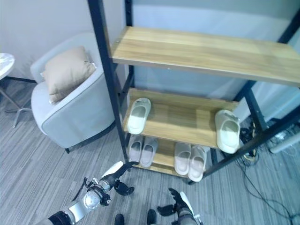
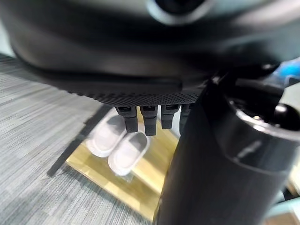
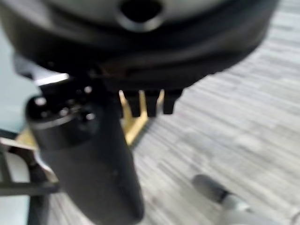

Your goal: Arrange the slippers neatly on the shoe rack.

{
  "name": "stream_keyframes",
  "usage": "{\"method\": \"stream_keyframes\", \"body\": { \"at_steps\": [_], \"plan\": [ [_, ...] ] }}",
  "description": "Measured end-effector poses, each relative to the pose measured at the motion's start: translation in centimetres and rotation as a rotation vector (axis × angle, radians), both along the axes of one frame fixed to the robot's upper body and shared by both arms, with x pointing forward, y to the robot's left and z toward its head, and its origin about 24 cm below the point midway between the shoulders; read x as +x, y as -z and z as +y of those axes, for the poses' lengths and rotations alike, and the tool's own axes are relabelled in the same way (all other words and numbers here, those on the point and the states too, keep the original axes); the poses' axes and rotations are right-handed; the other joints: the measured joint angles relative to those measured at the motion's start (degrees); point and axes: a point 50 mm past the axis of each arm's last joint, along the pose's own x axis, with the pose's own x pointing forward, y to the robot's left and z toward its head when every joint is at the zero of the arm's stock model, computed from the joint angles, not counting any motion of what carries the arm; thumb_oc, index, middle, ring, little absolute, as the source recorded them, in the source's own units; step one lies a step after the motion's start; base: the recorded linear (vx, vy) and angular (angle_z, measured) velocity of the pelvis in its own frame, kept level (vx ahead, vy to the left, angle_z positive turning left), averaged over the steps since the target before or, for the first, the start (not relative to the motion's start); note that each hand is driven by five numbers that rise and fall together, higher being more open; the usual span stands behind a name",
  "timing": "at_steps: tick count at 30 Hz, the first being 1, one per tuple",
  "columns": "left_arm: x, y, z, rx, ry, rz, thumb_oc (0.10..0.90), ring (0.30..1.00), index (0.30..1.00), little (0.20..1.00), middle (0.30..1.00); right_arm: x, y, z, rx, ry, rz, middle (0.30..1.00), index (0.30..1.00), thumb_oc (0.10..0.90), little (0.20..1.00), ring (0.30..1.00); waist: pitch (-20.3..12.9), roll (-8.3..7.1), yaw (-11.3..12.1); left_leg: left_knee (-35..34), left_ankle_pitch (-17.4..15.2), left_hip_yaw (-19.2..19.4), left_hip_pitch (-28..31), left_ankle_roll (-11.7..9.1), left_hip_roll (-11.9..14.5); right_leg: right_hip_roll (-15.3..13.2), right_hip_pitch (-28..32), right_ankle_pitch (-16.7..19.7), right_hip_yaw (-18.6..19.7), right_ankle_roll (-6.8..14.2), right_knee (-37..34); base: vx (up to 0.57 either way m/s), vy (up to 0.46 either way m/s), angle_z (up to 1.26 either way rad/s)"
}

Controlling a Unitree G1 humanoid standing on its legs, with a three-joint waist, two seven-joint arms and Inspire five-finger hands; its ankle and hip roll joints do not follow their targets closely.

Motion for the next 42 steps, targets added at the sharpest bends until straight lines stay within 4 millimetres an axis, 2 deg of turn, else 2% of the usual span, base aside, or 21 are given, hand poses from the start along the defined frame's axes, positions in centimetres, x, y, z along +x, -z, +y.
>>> {"method": "stream_keyframes", "body": {
  "at_steps": [1, 2, 3, 5, 6, 8, 9, 10, 11, 12, 16, 19, 22, 25, 28, 31, 32, 33, 36, 38, 42],
  "plan": [
    [-0.2, 0.1, 0.0, 0.011, 0.012, 0.003, 0.800, 0.900, 0.900, 0.900, 0.900, 0.7, -0.1, 0.7, 0.013, -0.010, -0.013, 0.900, 0.900, 0.800, 0.900, 0.900, 0.15, 0.06, -0.06, 0.14, -0.08, 1.00, -0.08, 0.29, 1.10, 0.48, -0.75, 1.17, -1.78, 2.27, 0.90, -0.01, -0.031, -0.41],
    [-0.2, 0.2, 0.0, 0.021, 0.021, 0.005, 0.800, 0.900, 0.900, 0.900, 0.900, 0.9, -0.1, 1.1, 0.020, -0.013, -0.017, 0.900, 0.900, 0.800, 0.900, 0.900, 0.30, -0.01, -0.30, 0.08, -0.01, 1.09, 0.05, 0.60, 1.75, 0.44, -0.99, 0.06, -2.97, 3.55, 2.10, 0.01, -0.047, -0.20],
    [-0.2, 0.3, -0.2, 0.037, 0.045, 0.004, 0.800, 0.900, 0.900, 0.900, 0.900, 0.9, 0.0, 1.4, 0.023, -0.012, -0.012, 0.900, 0.900, 0.800, 0.900, 0.900, 0.49, 0.24, -0.03, -0.34, -0.08, 1.21, 0.35, 1.17, 2.28, -0.37, -1.64, -1.78, -5.38, 4.09, 4.96, 0.02, -0.049, -0.04],
    [-0.3, 0.3, -0.2, 0.045, 0.060, 0.004, 0.800, 0.900, 0.900, 0.900, 0.900, 0.9, 0.0, 1.7, 0.022, -0.030, -0.011, 0.900, 0.900, 0.800, 0.900, 0.900, 0.74, 0.60, 0.21, -0.35, -0.20, 1.27, 0.19, 1.66, 3.15, -3.69, -2.16, -3.82, -6.03, 4.91, 9.52, 0.03, -0.098, -0.11],
    [0.0, 0.1, 0.2, 0.058, 0.073, 0.006, 0.800, 0.900, 0.900, 0.900, 0.900, 1.0, 0.0, 1.8, 0.022, -0.033, -0.013, 0.900, 0.900, 0.800, 0.900, 0.900, 0.91, 1.10, 0.27, -0.35, -0.10, 1.44, 0.14, 1.50, 3.52, -7.42, -0.65, -3.95, -5.68, 5.59, 7.97, 0.04, -0.152, -0.13],
    [0.4, -0.9, 0.3, 0.048, 0.108, -0.024, 0.800, 0.900, 0.900, 0.900, 0.900, 0.8, 0.0, 1.6, 0.021, -0.022, -0.013, 0.900, 0.900, 0.800, 0.900, 0.900, 1.27, 1.84, -0.05, -0.40, -0.14, 1.42, 0.07, 1.10, 3.46, -9.88, 0.90, -3.99, -4.09, 6.47, 3.19, 0.08, -0.189, -0.10],
    [0.8, -2.1, 0.5, 0.025, 0.130, -0.056, 0.800, 0.900, 0.900, 0.900, 0.900, 0.3, 0.2, 1.6, 0.024, -0.020, -0.001, 0.900, 0.900, 0.800, 0.900, 0.900, 1.27, 1.76, -0.04, -0.40, 0.24, 1.38, 0.16, 0.09, 3.45, -10.18, 2.92, -2.65, -2.22, 8.02, -3.24, 0.08, -0.142, -0.01],
    [1.1, -2.5, 0.5, 0.016, 0.134, -0.069, 0.800, 0.900, 0.900, 0.900, 0.900, -0.1, 0.4, 1.6, 0.024, -0.018, 0.010, 0.900, 0.900, 0.800, 0.900, 0.900, 1.17, 1.37, -0.03, -0.43, 0.50, 1.30, 0.35, -0.73, 3.27, -10.04, 3.99, -1.67, -1.84, 8.21, -5.09, 0.07, -0.142, 0.23],
    [1.4, -3.4, 0.3, -0.005, 0.143, -0.093, 0.800, 0.900, 0.900, 0.900, 0.900, -1.2, 0.9, 1.7, 0.026, -0.018, 0.040, 0.900, 0.900, 0.800, 0.900, 0.900, 0.79, -0.80, -0.02, -0.44, 0.43, 0.56, 1.13, -1.75, 1.87, -9.93, 5.44, 1.37, -0.95, 7.52, -5.30, -0.01, -0.179, 0.23],
    [1.5, -3.6, -0.2, -0.034, 0.133, -0.101, 0.800, 0.900, 0.900, 0.900, 0.900, -2.1, 1.1, 1.1, 0.004, -0.022, 0.068, 0.900, 0.900, 0.800, 0.900, 0.900, 0.13, -0.65, 0.42, -0.44, 0.10, 0.59, 1.73, -3.02, 1.77, -9.18, 6.03, 0.38, -1.67, 5.69, -4.89, -0.01, -0.181, 0.16],
    [1.9, -5.6, -3.1, -0.148, 0.190, -0.152, 0.800, 0.900, 0.900, 0.900, 0.900, -2.8, 1.0, -0.9, -0.062, -0.044, 0.089, 0.900, 0.900, 0.800, 0.900, 0.900, -1.47, 2.05, -0.42, -0.43, 0.53, 0.36, 1.53, -4.96, 5.68, -5.35, 5.86, -0.05, -1.76, 4.52, -4.93, -0.01, -0.233, -0.06],
    [2.8, -7.0, -4.6, -0.187, 0.218, -0.201, 0.800, 0.900, 0.900, 0.900, 0.900, -2.7, 0.9, -1.4, -0.078, -0.046, 0.089, 0.900, 0.900, 0.800, 0.900, 0.900, -1.73, 2.02, -1.50, -0.75, 0.82, 0.21, 1.10, -6.96, 7.81, -3.23, 5.37, -0.43, -1.73, 3.59, -5.33, -0.02, -0.173, -0.06],
    [2.9, -7.2, -4.7, -0.189, 0.222, -0.211, 0.800, 0.900, 0.900, 0.900, 0.900, -3.4, 1.1, -1.2, -0.071, -0.044, 0.103, 0.900, 0.900, 0.800, 0.900, 0.900, -2.41, 1.51, -1.85, -0.59, 1.18, 0.21, 0.18, -7.78, 9.52, -1.76, 4.27, -0.44, -1.66, 2.49, -5.36, -0.03, -0.200, -0.05],
    [2.9, -7.3, -4.3, -0.177, 0.223, -0.216, 0.800, 0.900, 0.900, 0.900, 0.900, -4.7, 1.5, -1.4, -0.065, -0.038, 0.139, 0.900, 0.900, 0.800, 0.900, 0.900, -2.45, 1.63, -1.75, -0.51, 1.69, -0.07, -0.47, -8.44, 11.00, -0.20, 3.64, -0.18, -1.68, 0.96, -5.35, -0.04, -0.225, -0.02],
    [3.6, -7.9, -3.6, -0.143, 0.234, -0.249, 0.800, 0.900, 0.900, 0.900, 0.900, -5.0, 1.5, -1.6, -0.066, -0.041, 0.141, 0.900, 0.900, 0.800, 0.900, 0.900, -2.35, 1.87, -1.39, 0.67, 1.78, -0.59, -1.04, -8.98, 12.08, 1.09, 3.69, -0.15, -1.80, 0.05, -5.37, -0.01, -0.123, 0.02],
    [4.6, -9.7, -3.7, -0.144, 0.252, -0.326, 0.800, 0.900, 0.900, 0.900, 0.900, -4.7, 1.2, -2.2, -0.087, -0.047, 0.132, 0.900, 0.900, 0.800, 0.900, 0.900, -1.53, 2.64, -0.68, 2.59, 1.08, -2.89, -2.25, -9.39, 11.49, 1.01, 3.80, -0.01, -1.91, -0.97, -5.38, 0.02, -0.019, 0.09],
    [5.0, -10.8, -4.3, -0.152, 0.275, -0.368, 0.800, 0.900, 0.900, 0.900, 0.900, -4.9, 1.2, -2.7, -0.102, -0.044, 0.140, 0.900, 0.900, 0.800, 0.900, 0.900, -0.91, 2.18, -0.59, 4.79, -0.86, -6.11, -4.47, -9.19, 9.62, -0.44, 3.32, 0.15, -1.68, -1.32, -5.36, 0.13, 0.050, -0.07],
    [5.2, -11.9, -4.9, -0.174, 0.291, -0.418, 0.800, 0.900, 0.900, 0.900, 0.900, -4.9, 1.0, -3.3, -0.122, -0.047, 0.143, 0.900, 0.900, 0.800, 0.900, 0.900, -0.90, 2.78, 0.70, 2.88, -0.99, -9.88, -3.96, -8.49, 7.15, -1.19, 2.27, 0.66, -1.12, -0.70, -5.36, 0.11, 0.050, -0.18],
    [6.1, -14.1, -5.0, -0.164, 0.310, -0.520, 0.800, 0.900, 0.900, 0.900, 0.900, -4.1, 0.9, -3.1, -0.128, -0.065, 0.125, 0.900, 0.900, 0.800, 0.900, 0.900, -0.85, 3.19, -0.13, -0.67, 0.15, -10.13, -2.16, -7.39, 5.53, -2.32, 1.61, 1.32, 0.35, 0.85, -5.37, 0.14, 0.100, -0.24],
    [6.3, -14.6, -4.7, -0.165, 0.296, -0.546, 0.800, 0.900, 0.900, 0.900, 0.900, -4.2, 1.1, -2.1, -0.095, -0.049, 0.120, 0.900, 0.900, 0.800, 0.900, 0.900, -0.72, 2.50, -0.81, -0.63, 0.63, -9.14, -1.73, -6.99, 5.21, -2.67, 1.77, 1.06, 0.80, 0.97, -5.36, 0.11, 0.132, -0.16],
    [6.2, -15.0, -4.7, -0.169, 0.302, -0.560, 0.800, 0.900, 0.900, 0.900, 0.900, -4.3, 1.2, -1.9, -0.080, -0.033, 0.120, 0.900, 0.900, 0.800, 0.900, 0.900, -0.75, 2.54, -0.84, -0.47, 0.77, -8.28, -1.45, -6.41, 4.96, -2.87, 1.46, 1.49, 1.78, 1.44, -5.36, 0.07, 0.110, -0.13]
  ]
}}
